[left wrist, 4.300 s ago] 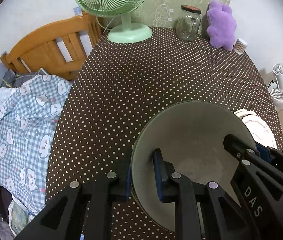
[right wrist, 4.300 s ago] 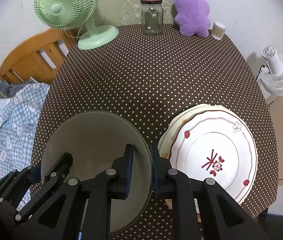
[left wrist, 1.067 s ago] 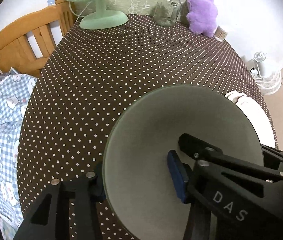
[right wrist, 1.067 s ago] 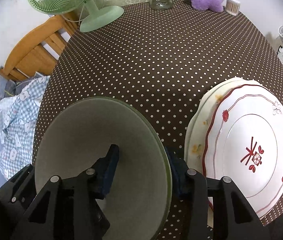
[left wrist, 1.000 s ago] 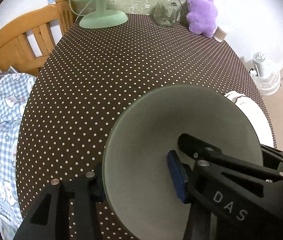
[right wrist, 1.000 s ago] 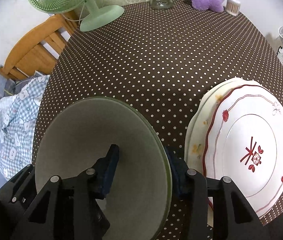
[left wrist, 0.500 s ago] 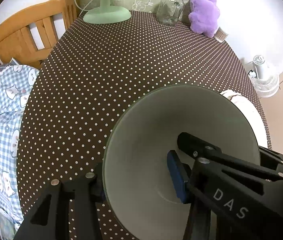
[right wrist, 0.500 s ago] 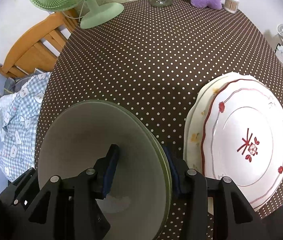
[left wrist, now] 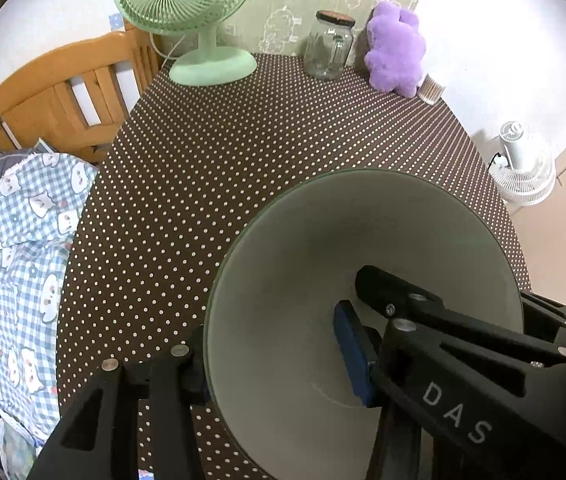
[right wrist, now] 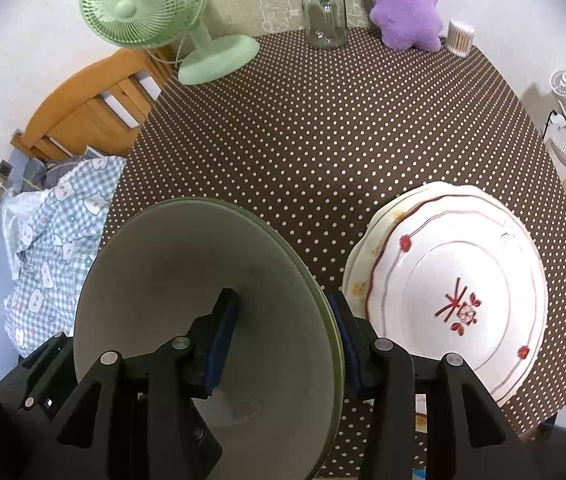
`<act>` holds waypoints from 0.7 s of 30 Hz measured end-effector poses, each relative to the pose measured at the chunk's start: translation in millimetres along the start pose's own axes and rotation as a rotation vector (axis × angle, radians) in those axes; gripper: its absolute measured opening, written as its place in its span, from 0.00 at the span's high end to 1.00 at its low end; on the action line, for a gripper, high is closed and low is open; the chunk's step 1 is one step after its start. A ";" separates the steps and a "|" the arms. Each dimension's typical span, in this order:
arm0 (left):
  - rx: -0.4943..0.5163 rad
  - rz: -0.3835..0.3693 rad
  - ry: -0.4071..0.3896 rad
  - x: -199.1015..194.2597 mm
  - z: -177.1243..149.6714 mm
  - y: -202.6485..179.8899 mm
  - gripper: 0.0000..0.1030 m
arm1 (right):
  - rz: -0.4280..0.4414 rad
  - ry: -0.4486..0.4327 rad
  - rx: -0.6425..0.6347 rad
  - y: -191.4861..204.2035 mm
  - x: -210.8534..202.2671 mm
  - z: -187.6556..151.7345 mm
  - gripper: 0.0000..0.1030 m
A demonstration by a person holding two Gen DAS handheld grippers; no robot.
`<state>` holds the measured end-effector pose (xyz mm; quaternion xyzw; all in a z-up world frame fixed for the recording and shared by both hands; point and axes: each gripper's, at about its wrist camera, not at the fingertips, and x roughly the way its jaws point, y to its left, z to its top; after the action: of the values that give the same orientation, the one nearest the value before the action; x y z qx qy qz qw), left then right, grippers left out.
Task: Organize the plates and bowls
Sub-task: 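Lift the bowl stack with both tools over the red-rimmed plate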
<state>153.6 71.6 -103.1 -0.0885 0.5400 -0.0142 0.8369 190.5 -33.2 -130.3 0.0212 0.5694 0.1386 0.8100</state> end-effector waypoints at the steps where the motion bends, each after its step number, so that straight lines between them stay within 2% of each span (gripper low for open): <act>1: 0.000 0.003 -0.005 -2.5 0.9 -3.4 0.51 | 0.003 -0.006 -0.002 -2.4 -4.2 0.3 0.52; 10: -0.008 0.014 -0.046 -19.4 5.6 -41.5 0.52 | 0.013 -0.044 -0.008 -27.4 -37.1 1.9 0.52; 21: 0.009 0.006 -0.057 -18.5 7.3 -96.3 0.51 | 0.011 -0.059 0.007 -80.5 -59.5 -0.1 0.52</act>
<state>159.4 -20.0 -67.8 -0.0833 0.5162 -0.0114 0.8523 187.9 -125.4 -91.3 0.0312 0.5456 0.1403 0.8256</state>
